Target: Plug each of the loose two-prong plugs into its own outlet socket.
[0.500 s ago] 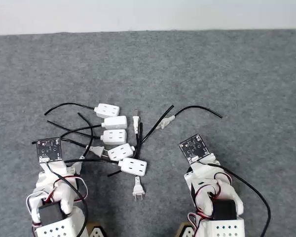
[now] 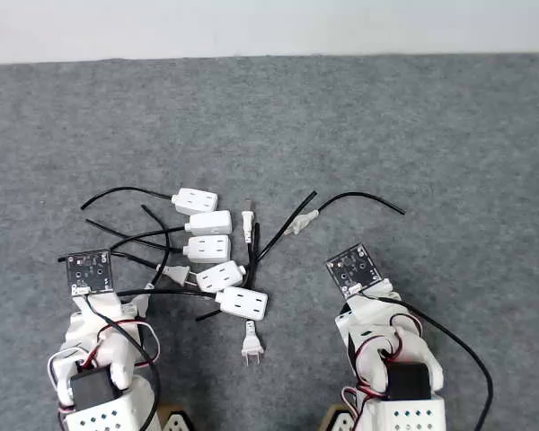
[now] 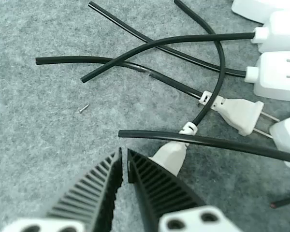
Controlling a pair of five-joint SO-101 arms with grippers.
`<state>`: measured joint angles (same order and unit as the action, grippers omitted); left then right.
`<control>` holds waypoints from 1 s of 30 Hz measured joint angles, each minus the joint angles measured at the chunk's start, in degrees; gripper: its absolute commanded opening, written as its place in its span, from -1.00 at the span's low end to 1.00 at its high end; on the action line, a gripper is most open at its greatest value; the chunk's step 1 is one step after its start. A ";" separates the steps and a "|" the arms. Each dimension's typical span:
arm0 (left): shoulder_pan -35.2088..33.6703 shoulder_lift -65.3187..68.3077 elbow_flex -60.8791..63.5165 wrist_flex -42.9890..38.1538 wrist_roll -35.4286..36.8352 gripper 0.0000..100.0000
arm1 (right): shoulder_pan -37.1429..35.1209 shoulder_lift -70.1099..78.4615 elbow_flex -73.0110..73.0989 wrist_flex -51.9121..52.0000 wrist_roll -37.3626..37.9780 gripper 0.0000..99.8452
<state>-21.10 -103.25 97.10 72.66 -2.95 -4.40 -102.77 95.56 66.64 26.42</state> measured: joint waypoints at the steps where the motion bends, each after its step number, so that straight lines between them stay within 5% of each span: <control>1: 0.00 0.00 0.00 0.00 0.00 -0.97 | 0.00 0.00 0.00 0.00 0.00 -0.98; 26: 0.00 0.00 0.00 0.00 0.00 -0.97 | 0.00 -0.09 0.00 0.00 0.00 -0.98; 30: 2.02 0.00 0.00 0.00 0.00 -0.97 | -4.92 -0.18 0.00 1.05 0.00 -0.98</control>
<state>-19.08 -103.25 97.10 72.66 -2.95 -9.32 -102.95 95.56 67.69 26.42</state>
